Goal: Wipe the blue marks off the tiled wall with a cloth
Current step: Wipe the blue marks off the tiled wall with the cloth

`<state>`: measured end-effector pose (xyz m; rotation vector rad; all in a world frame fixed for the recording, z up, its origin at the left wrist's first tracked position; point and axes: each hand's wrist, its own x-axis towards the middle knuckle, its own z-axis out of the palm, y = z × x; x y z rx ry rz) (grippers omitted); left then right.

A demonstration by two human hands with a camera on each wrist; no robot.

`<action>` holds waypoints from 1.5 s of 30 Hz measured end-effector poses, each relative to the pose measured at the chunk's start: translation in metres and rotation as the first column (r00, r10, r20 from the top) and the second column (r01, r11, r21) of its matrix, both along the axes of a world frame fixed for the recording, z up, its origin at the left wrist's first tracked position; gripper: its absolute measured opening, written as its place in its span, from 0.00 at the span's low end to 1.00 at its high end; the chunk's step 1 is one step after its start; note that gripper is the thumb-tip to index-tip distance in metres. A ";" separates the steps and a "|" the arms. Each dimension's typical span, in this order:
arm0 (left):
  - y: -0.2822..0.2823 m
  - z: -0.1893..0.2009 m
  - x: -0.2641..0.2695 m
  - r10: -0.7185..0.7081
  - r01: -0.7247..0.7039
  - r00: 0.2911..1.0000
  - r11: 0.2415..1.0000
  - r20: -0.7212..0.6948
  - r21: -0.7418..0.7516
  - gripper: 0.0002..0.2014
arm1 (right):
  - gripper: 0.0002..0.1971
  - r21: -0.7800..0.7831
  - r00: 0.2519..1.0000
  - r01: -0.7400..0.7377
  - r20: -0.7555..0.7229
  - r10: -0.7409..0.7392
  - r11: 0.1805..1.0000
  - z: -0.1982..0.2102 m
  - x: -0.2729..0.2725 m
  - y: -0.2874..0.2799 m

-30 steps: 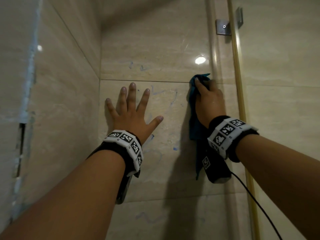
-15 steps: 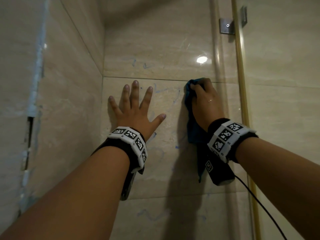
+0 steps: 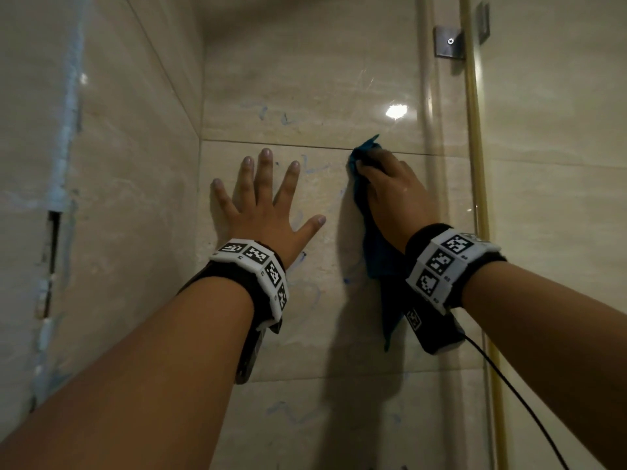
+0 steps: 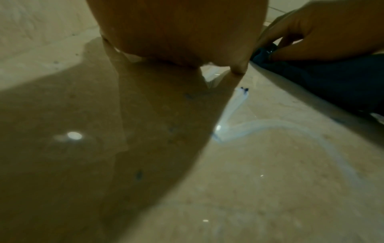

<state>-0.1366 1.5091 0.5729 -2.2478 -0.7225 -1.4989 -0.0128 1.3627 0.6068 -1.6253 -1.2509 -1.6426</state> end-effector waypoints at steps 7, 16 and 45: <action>-0.001 0.000 0.001 0.001 -0.001 1.000 1.000 0.007 0.006 0.43 | 0.22 -0.076 0.998 -0.006 -0.058 0.001 0.997 0.007 -0.014 0.007; -0.001 -0.001 0.001 0.003 -0.003 1.000 1.000 0.006 -0.001 0.43 | 0.29 -0.117 0.964 0.139 -0.213 -0.162 0.983 0.012 -0.014 0.005; -0.002 -0.002 0.001 -0.006 0.005 1.000 1.000 -0.013 -0.022 0.42 | 0.27 -0.113 0.963 0.117 -0.230 -0.140 0.987 -0.015 -0.010 -0.006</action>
